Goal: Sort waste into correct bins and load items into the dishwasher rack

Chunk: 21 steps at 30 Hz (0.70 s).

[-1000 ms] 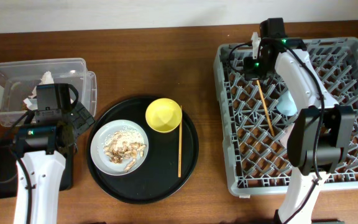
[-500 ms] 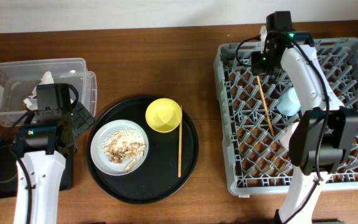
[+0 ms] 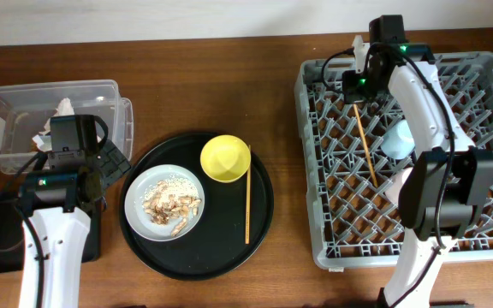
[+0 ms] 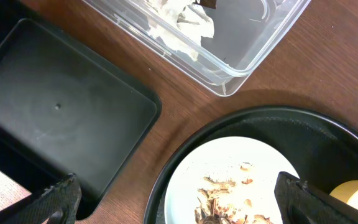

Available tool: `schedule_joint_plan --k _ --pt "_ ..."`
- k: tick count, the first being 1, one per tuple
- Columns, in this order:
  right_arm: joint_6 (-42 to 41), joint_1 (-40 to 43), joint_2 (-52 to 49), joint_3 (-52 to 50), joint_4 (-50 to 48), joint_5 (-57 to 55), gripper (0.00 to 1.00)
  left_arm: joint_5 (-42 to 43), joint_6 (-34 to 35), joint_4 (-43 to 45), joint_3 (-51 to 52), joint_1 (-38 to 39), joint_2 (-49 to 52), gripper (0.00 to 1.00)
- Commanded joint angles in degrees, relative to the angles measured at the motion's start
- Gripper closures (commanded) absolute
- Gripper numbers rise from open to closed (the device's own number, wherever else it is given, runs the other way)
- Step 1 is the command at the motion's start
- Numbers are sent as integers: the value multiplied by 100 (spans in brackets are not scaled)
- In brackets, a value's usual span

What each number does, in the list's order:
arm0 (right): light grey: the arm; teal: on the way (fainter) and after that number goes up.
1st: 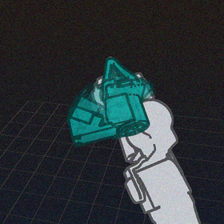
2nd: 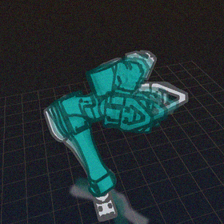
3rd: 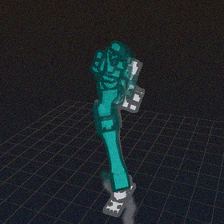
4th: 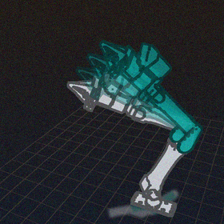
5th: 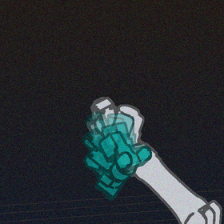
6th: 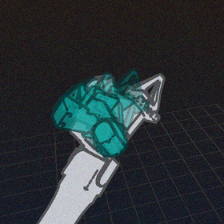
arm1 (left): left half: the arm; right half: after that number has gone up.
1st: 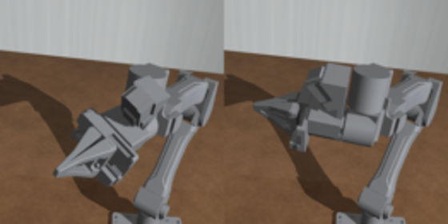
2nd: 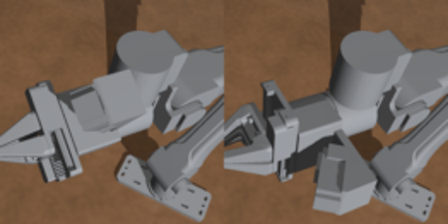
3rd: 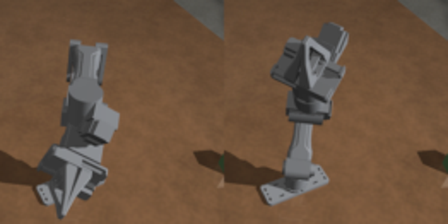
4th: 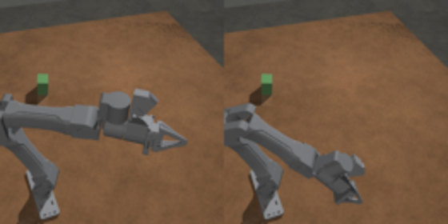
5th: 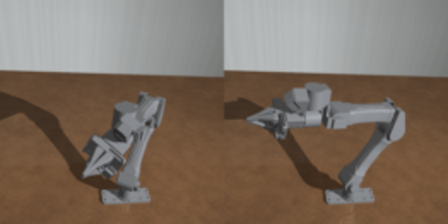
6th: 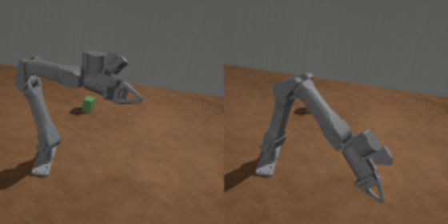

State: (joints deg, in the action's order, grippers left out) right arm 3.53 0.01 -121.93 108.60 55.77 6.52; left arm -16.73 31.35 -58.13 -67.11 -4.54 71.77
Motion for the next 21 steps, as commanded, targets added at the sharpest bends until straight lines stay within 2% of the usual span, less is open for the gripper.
schedule_joint_plan --k 1,14,21 --pt "74 7 -33 103 -57 122 96 0 33 -7 -61 -24 -55 1" --pt "55 11 -232 70 -223 24 96 0 33 -7 -61 -24 -55 1" --pt "-118 11 -232 70 -151 -874 96 0 33 -7 -61 -24 -55 1"
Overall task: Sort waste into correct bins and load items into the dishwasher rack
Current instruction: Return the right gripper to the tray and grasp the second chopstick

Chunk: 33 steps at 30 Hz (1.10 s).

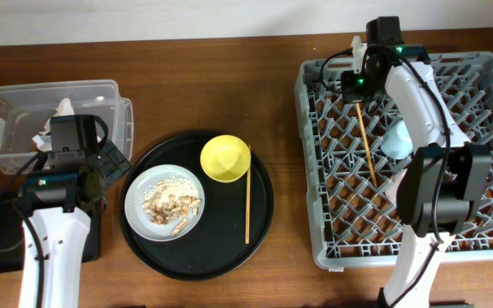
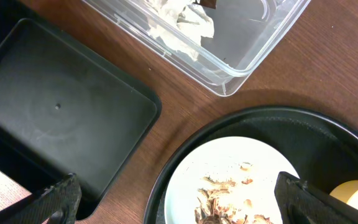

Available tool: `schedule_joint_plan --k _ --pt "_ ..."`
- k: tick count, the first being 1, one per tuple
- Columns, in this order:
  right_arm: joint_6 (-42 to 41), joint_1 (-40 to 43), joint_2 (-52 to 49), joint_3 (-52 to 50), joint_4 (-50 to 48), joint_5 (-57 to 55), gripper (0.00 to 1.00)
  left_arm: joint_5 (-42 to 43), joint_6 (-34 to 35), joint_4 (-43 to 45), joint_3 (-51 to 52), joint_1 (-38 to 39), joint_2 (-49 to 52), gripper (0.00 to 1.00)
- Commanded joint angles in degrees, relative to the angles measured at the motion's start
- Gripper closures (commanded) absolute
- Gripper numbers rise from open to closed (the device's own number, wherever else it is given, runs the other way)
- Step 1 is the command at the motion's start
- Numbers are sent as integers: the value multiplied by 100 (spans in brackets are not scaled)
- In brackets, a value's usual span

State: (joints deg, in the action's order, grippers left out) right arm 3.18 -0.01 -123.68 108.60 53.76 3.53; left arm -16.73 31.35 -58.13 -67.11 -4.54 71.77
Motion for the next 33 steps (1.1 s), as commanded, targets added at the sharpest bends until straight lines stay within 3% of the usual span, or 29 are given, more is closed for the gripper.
schedule_joint_plan --k 1,11,16,19,22,25,29,33 --pt "-216 13 -57 70 81 -780 96 0 33 -7 -61 -24 -55 1" --pt "-549 -13 380 396 890 -909 96 0 33 -7 -59 -24 -55 1" --pt "-560 -153 1058 789 1700 601 90 0 33 -7 -61 -24 -55 1" --pt "-560 -557 1322 789 2345 1456 79 0 33 -7 -61 -24 -55 1" --pt "-702 -1283 1311 706 2966 1429 59 0 33 -7 -61 -24 -55 1" --pt "-1021 -1915 1296 490 3084 1298 49 0 33 -7 -61 -24 -55 1" --pt "-1956 -2942 1268 -39 2859 343 1 0 33 -9 -61 -24 -55 1" --pt "-2094 -3637 1268 -667 2055 474 2 0 33 -7 -59 -24 -55 1"
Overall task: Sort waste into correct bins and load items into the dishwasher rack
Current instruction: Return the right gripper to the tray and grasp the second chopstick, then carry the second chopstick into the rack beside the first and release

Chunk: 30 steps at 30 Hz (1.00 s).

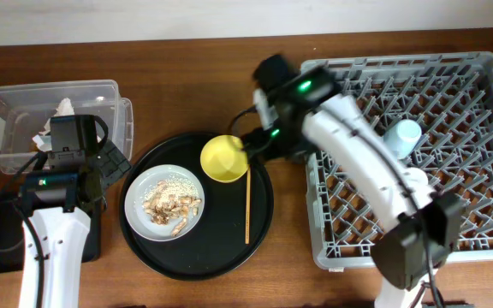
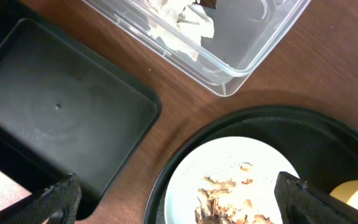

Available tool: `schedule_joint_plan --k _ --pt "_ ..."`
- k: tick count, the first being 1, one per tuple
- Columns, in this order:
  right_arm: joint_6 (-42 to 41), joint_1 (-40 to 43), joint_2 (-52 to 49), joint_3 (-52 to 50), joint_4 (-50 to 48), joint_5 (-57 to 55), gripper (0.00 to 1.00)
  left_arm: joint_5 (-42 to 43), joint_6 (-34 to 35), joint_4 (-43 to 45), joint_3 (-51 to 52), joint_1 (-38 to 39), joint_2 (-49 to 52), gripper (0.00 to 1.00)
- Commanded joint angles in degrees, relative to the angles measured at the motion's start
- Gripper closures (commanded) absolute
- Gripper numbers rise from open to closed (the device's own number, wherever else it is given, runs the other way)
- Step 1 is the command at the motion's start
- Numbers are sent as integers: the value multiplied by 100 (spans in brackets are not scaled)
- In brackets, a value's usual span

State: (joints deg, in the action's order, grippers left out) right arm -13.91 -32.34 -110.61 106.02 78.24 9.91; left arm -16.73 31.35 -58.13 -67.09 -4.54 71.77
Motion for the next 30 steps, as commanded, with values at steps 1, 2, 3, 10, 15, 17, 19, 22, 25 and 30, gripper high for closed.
schedule_joint_plan --k 1,2,3,10,15,17,19,22,25,30 --pt "-404 -518 -39 -527 -590 -15 2 0 33 -9 -61 -24 -55 1" --pt "-424 -671 -39 -697 -857 157 1 0 33 -7 -61 -24 -55 1" --pt "-518 -772 -39 -848 -1060 160 20 0 33 -7 -63 -24 -55 1" --pt "-2463 -960 -42 -2090 -2354 -721 47 0 33 -7 -63 -24 -55 1" --pt "-2710 -970 -39 -2789 -3169 -761 51 0 33 -7 -63 -24 -55 1" --pt "-2710 -970 -39 -2887 -3244 -761 51 0 33 -7 -63 -24 -55 1" --pt "-2710 -970 -39 -2968 -3270 -761 51 0 33 -7 -61 -24 -55 1" --pt "-2710 -975 -46 -3104 -3311 -761 53 0 33 -7 -63 -24 -55 1" --pt "-2710 -1027 -46 -3235 -3440 -761 55 0 33 -7 -63 -24 -55 1" --pt "-2708 -1185 -50 -3460 -3790 -767 56 0 33 -7 -63 -24 -55 1"
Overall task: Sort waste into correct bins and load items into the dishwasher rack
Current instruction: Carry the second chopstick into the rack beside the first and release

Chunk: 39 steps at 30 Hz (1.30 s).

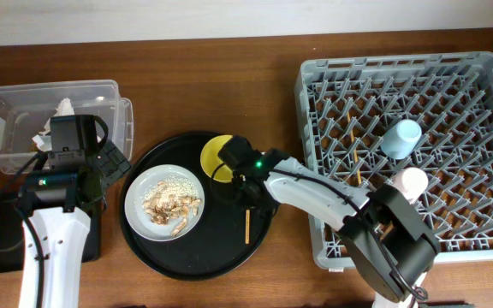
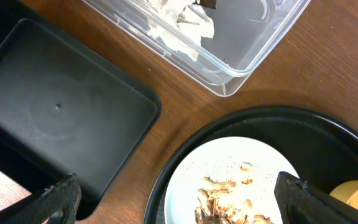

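Observation:
A black round tray (image 1: 144,250) holds a white plate (image 1: 141,190) of food scraps (image 1: 171,204), a yellow bowl (image 1: 215,151) and a wooden chopstick (image 1: 246,224). My right gripper (image 1: 243,185) is down on the tray at the chopstick's far end, just below the bowl; its jaws are hidden under the wrist. My left gripper (image 2: 176,200) hangs open over the plate's (image 2: 229,162) left edge, holding nothing. In the grey dishwasher rack (image 1: 452,214) lie a second chopstick (image 1: 354,147) and a blue cup (image 1: 400,137).
A clear plastic bin (image 1: 24,107) with crumpled paper (image 2: 188,22) stands at the far left. A black bin (image 2: 61,106) sits in front of it at the table's left edge. A pale round thing (image 1: 413,181) shows in the rack beside my right arm.
My right arm has moved from beside the yellow bowl's right rim down onto the tray, over the chopstick's far end. The chopstick, bowl and plate lie where they were. The left arm is unmoved.
My right gripper first stood at the rack's far left, by the end of a chopstick lying in the rack, and stayed there. Then it was across at the tray beside the yellow bowl. Now it is on the tray's chopstick. My left gripper stayed open throughout.

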Available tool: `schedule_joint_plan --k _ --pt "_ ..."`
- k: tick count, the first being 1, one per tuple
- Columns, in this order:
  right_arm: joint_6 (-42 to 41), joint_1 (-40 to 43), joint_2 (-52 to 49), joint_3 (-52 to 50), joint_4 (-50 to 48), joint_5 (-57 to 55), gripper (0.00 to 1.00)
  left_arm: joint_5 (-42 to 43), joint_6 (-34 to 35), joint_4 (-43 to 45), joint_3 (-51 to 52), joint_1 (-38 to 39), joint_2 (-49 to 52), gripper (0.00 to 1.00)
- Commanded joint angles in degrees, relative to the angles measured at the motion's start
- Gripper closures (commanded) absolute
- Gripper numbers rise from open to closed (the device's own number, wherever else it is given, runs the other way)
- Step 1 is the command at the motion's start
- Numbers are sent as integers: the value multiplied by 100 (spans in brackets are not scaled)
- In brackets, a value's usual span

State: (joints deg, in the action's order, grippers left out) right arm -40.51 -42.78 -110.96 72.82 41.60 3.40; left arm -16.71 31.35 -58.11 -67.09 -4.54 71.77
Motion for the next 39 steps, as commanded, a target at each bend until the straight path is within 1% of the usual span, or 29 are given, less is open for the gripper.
schedule_joint_plan --k 1,2,4,5,9,10,11,14,16,18,21,24,29,31,32,33,34,36,37,39 --pt "-50 -160 -15 -153 -164 -133 56 -2 33 -9 -61 -24 -55 1" --pt "-48 -184 -15 -153 -181 -186 57 -2 33 -9 -61 -24 -55 1" --pt "-50 -219 -17 -153 -179 -389 62 -2 33 -9 -63 -24 -55 1" --pt "-50 -229 -35 -157 -181 -492 63 -2 33 -9 -63 -24 -55 1" --pt "-50 -236 -140 -157 -208 -713 63 -2 33 -9 -61 -24 -55 1" --pt "-48 -238 -188 -157 -249 -734 64 -2 33 -9 -63 -24 -55 1" --pt "-50 -238 -225 -157 -273 -721 67 -2 33 -9 -63 -24 -55 1" --pt "-50 -286 -293 -157 -350 -708 69 -2 33 -9 -61 -24 -55 1" --pt "-50 -334 -293 -157 -378 -710 73 -2 33 -9 -61 -24 -55 1" --pt "-50 -343 -291 -151 -376 -680 81 -2 33 -9 -63 -24 -55 1" --pt "-46 -245 -160 15 -151 -627 96 -2 33 -9 -63 -24 -55 1" --pt "0 -7 101 374 306 -693 96 -2 33 -9 -63 -24 -55 1" --pt "916 761 702 1351 1429 -695 96 -2 33 -9 -63 -24 -55 1" --pt "1480 1268 894 1851 1961 -713 96 -2 33 -9 -61 -24 -55 1" --pt "1923 1606 970 2135 2216 -713 96 -2 33 -9 -63 -24 -55 1" --pt "2186 1786 999 2282 2341 -713 96 -2 33 -9 -63 -24 -55 1" --pt "2669 2247 1023 2577 2590 -710 96 -2 33 -9 -63 -24 -55 1" --pt "3051 2765 1023 2844 2811 -684 96 -2 33 -9 -61 -24 -55 1" --pt "3504 3228 1023 2896 2848 -647 96 -2 33 -9 -63 -24 -55 1" --pt "3934 3738 988 2874 2870 -647 96 -2 33 -11 -63 -24 -55 1"
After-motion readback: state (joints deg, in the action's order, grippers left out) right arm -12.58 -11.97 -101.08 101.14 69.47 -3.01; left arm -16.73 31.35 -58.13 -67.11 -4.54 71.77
